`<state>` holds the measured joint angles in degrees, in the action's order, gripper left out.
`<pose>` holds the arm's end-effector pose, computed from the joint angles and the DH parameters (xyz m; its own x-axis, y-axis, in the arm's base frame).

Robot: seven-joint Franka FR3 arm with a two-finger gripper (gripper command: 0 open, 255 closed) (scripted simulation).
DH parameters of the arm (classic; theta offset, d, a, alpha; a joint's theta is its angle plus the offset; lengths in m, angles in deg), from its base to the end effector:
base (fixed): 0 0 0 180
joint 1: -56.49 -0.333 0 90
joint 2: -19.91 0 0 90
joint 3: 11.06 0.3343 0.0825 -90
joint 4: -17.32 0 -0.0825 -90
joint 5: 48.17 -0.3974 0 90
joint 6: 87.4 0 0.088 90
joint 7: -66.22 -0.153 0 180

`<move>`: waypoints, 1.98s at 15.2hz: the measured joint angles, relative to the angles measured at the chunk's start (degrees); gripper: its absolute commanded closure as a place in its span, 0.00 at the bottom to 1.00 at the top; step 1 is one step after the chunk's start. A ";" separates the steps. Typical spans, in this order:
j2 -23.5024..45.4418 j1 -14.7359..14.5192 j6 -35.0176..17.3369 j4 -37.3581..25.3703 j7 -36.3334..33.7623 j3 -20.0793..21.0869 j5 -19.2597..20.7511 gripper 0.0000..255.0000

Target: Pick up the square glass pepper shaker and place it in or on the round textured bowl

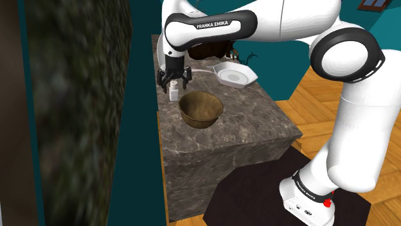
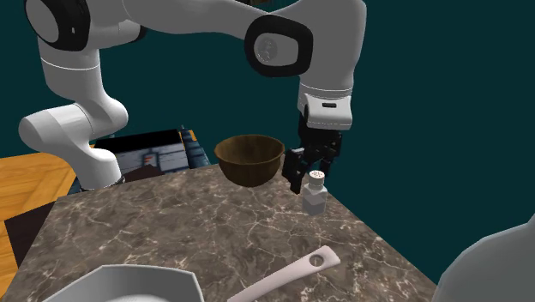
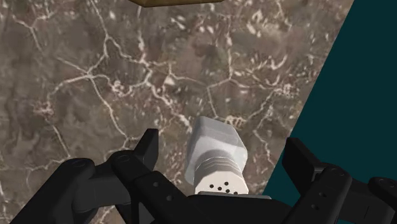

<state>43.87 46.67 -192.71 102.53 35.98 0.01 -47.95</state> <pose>0.6511 0.2305 0.3984 0.9809 -0.1729 -0.0894 -0.1765 -0.9837 -0.0339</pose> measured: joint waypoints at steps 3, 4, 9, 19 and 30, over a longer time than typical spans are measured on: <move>0.02 0.02 -0.52 0.48 0.03 -0.01 0.00 0.00; 0.01 0.03 -0.56 0.52 0.03 -0.01 0.00 0.00; -0.01 0.03 -0.60 0.54 0.04 -0.01 0.00 1.00; 0.01 0.01 0.38 -0.44 0.02 -0.01 -0.01 1.00; -0.60 -0.12 8.33 -7.82 -0.23 0.11 -0.09 1.00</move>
<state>43.26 46.54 -184.38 94.71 35.75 0.13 -48.04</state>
